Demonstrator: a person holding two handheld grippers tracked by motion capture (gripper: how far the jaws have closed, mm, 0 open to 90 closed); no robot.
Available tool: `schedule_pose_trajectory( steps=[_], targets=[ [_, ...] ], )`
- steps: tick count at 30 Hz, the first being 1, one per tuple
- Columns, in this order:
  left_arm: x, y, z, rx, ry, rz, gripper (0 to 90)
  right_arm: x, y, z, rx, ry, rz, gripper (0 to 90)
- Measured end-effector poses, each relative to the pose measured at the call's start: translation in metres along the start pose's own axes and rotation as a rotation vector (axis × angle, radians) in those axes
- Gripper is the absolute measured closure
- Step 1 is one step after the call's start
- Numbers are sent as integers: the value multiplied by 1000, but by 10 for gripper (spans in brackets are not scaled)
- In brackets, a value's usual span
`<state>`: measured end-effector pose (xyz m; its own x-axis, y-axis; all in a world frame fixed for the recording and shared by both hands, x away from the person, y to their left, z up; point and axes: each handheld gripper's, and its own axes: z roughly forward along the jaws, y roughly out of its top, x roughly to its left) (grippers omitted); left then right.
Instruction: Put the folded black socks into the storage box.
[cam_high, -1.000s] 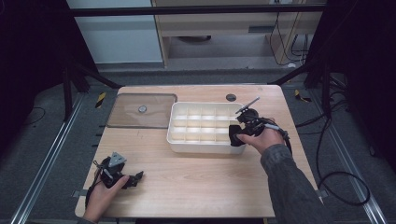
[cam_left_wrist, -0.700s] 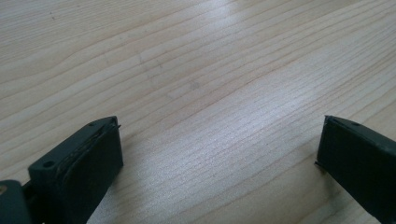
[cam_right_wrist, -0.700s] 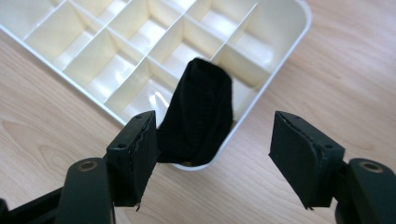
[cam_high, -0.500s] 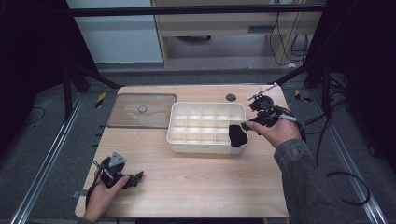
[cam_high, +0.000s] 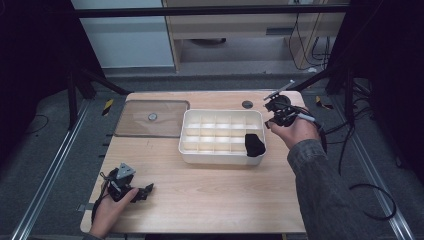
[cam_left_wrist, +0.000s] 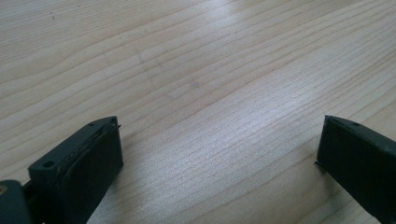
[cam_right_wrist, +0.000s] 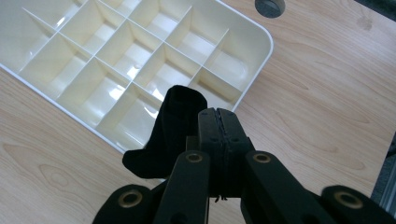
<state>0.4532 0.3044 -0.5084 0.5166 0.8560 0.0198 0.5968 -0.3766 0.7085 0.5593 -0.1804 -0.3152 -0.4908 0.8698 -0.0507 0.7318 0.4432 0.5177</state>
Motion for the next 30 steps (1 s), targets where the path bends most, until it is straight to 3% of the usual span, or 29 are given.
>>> schedule_pose_trajectory(
  steps=[5, 30],
  targets=[
    [0, 0, 0, 0, 0, 1, 0, 1, 4, 4, -15, 0, -10, 900],
    [0, 0, 0, -2, 0, 1, 0, 16, 6, 33, 27, 33, -41, 900]
  ],
)
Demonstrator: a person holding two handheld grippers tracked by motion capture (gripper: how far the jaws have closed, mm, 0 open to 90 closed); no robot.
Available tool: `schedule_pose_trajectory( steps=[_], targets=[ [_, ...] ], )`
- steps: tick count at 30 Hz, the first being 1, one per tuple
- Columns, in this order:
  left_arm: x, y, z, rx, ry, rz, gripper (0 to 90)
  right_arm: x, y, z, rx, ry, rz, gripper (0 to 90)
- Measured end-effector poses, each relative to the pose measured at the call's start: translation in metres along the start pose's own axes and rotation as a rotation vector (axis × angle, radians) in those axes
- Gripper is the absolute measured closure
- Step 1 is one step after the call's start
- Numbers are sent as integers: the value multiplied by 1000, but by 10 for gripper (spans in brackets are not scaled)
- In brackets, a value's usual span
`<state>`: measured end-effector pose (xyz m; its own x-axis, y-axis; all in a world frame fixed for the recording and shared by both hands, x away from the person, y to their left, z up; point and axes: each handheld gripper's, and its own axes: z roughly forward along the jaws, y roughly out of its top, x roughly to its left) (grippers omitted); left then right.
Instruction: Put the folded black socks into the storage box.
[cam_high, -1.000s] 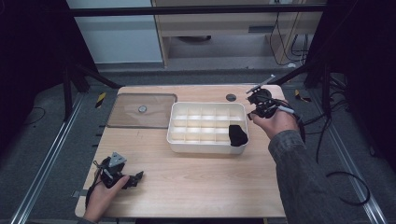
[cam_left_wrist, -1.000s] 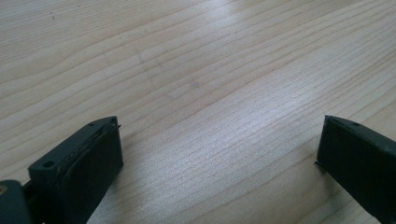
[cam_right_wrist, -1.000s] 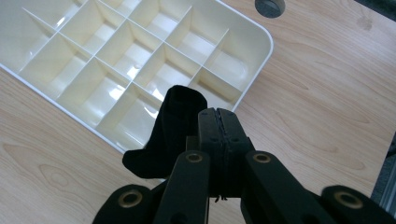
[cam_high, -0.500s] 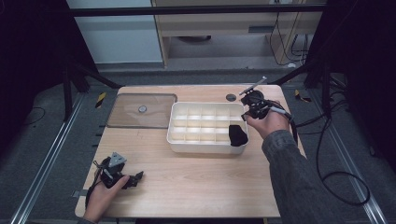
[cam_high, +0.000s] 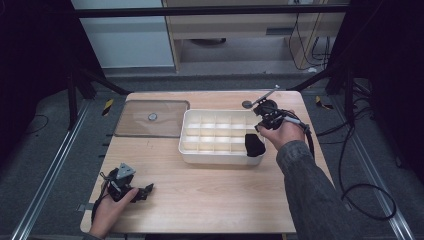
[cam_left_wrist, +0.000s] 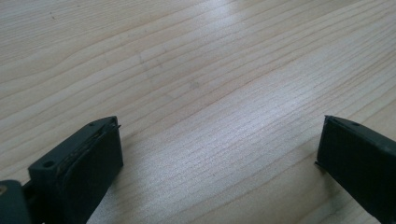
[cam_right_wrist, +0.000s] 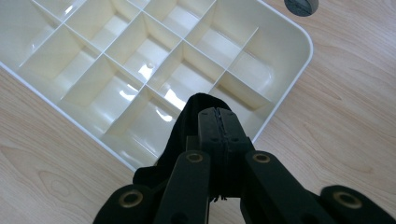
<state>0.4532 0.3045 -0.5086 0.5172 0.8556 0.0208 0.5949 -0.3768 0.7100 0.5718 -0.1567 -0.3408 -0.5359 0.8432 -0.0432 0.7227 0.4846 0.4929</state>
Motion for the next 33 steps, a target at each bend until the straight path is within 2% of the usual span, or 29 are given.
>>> schedule_pose_trajectory(
  steps=[11, 14, 17, 28, 33],
  targets=[
    [0, 0, 0, -2, 0, 0, 0, 6, 1, 9, -5, 4, -9, 900],
    [0, 0, 0, -2, 0, -1, 0, 5, -1, 11, -16, 30, 13, 900],
    [0, 0, 0, -2, 0, -1, 0, 5, -5, 16, 4, 15, 1, 900],
    [0, 0, 0, -2, 0, -1, 0, 4, -8, 20, 3, 37, 22, 900],
    [0, 0, 0, -2, 0, -1, 0, 6, -8, 28, 13, 43, 23, 900]
  ],
)
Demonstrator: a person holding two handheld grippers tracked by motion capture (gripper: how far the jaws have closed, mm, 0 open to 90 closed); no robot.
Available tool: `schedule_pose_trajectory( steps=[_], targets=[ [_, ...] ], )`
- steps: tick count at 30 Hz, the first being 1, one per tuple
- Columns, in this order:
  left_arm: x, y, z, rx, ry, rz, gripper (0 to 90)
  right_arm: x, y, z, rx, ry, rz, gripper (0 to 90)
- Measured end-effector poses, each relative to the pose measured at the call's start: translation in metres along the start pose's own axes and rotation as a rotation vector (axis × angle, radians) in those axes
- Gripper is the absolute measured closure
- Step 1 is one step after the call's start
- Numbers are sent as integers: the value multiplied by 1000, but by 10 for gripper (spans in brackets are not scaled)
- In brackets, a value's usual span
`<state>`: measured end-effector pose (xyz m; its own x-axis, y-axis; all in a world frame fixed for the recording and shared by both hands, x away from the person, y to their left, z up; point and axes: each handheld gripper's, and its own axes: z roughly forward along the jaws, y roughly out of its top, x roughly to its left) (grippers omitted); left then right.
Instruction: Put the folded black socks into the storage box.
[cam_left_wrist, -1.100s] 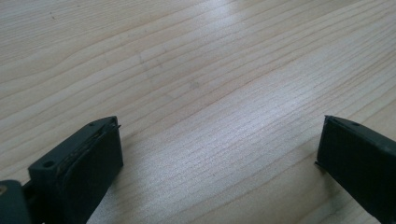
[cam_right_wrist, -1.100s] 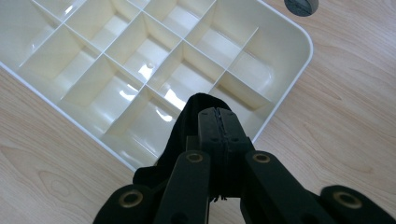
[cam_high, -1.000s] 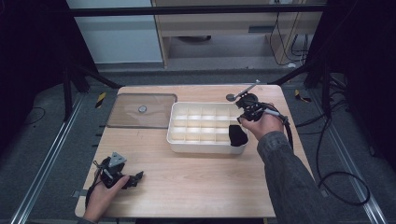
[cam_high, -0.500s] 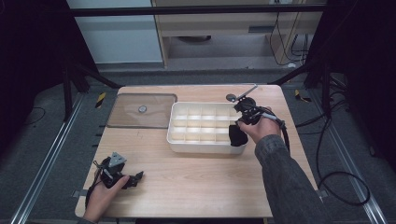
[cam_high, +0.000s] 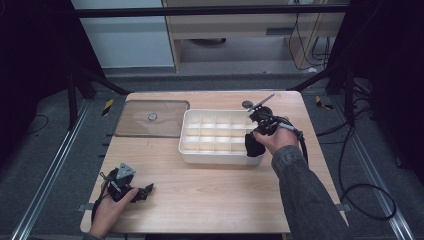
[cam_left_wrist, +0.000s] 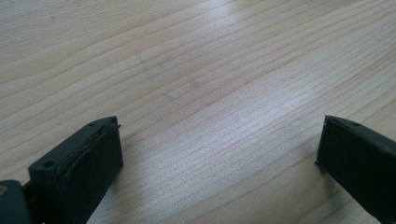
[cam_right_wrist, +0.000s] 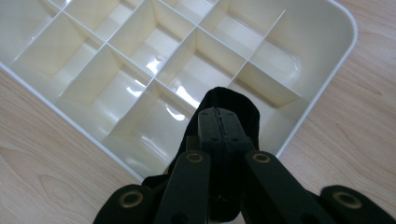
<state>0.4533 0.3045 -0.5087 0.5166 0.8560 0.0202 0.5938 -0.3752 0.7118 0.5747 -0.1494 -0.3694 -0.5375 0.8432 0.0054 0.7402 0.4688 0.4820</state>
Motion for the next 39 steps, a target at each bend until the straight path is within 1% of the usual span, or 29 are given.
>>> schedule_pose_trajectory(
  steps=[4, 5, 9, 12, 13, 14, 18, 21, 25, 27, 32, 34, 39],
  targets=[
    [0, 0, 0, 0, 0, 0, 0, 0, 1, 6, 13, -9, -13, 900],
    [0, 0, 0, 1, 0, 1, 0, 1, 2, 7, 15, -4, -8, 900],
    [0, 0, 0, 1, 0, 0, 0, 1, 5, 13, 23, -13, -5, 900],
    [0, 0, 0, 1, 0, 0, 0, -3, 5, 18, 28, -23, -11, 900],
    [0, 0, 0, 1, -1, 0, 0, -3, 5, 18, 34, -19, -2, 900],
    [0, 0, 0, 1, -1, 0, 0, -4, 5, 19, 43, -25, -1, 900],
    [0, 0, 0, 1, 0, 0, 0, -6, 4, 23, 49, -29, -10, 900],
    [0, 0, 0, 1, -1, 0, 0, -6, 5, 24, 54, -27, -4, 900],
    [0, 0, 0, 1, -1, 1, 0, -7, 2, 26, 48, -27, -8, 900],
    [0, 0, 0, 1, -1, 1, 0, -8, 1, 27, 49, -20, -2, 900],
    [0, 0, 0, 1, -1, 2, 0, -9, -5, 29, 41, -20, 3, 900],
    [0, 0, 0, 1, -1, 0, 0, -9, -7, 29, 52, -20, 1, 900],
    [0, 0, 0, 1, -2, -1, 0, -6, -11, 31, 50, -15, 1, 900]
  ],
)
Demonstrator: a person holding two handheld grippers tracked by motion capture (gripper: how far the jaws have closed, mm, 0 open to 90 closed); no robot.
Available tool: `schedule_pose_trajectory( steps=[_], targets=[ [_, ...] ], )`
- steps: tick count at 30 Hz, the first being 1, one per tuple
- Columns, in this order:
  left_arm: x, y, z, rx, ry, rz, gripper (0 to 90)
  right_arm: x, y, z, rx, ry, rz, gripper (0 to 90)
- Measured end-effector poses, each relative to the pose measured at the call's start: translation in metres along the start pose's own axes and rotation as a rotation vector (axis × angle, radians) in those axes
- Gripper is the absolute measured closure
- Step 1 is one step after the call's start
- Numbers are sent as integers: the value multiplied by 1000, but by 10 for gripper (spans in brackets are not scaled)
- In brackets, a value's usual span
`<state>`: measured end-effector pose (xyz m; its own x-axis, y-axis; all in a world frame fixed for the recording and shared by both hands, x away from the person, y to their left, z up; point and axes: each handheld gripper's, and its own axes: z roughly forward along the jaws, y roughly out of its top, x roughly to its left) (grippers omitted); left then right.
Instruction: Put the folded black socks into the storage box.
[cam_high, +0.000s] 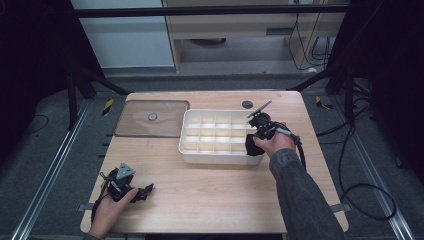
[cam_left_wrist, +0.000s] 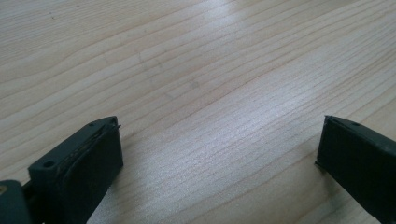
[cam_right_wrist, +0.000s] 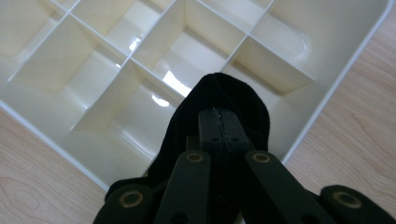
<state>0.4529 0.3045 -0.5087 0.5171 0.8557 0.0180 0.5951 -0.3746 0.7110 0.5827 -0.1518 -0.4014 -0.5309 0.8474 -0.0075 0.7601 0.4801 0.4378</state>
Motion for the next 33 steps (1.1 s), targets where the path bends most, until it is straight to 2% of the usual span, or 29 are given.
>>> schedule_pose_trajectory(
  steps=[11, 13, 18, 22, 28, 29, 30, 33],
  targets=[
    [0, 0, 0, -1, 0, 3, 0, 1, -8, 6, 3, 8, -19, 900],
    [0, 0, 0, 0, 0, 4, 0, 1, -8, 6, 13, 23, 12, 900],
    [0, 0, 0, 2, 1, 5, 0, 0, -10, 7, 15, 34, 27, 900],
    [0, 0, 0, 2, 0, 3, 0, 0, -11, 8, 11, 33, 15, 900],
    [0, 0, 0, 2, 0, 5, 0, -1, -15, 11, 9, 46, 24, 900],
    [0, 0, 0, 2, 0, 4, 0, -2, -16, 12, 2, 43, 3, 900],
    [0, 0, 0, 2, 0, 5, 0, -1, -16, 12, 3, 42, 2, 900],
    [0, 0, 0, 2, 0, 6, 0, 0, -17, 12, 5, 49, 14, 900]
  ],
)
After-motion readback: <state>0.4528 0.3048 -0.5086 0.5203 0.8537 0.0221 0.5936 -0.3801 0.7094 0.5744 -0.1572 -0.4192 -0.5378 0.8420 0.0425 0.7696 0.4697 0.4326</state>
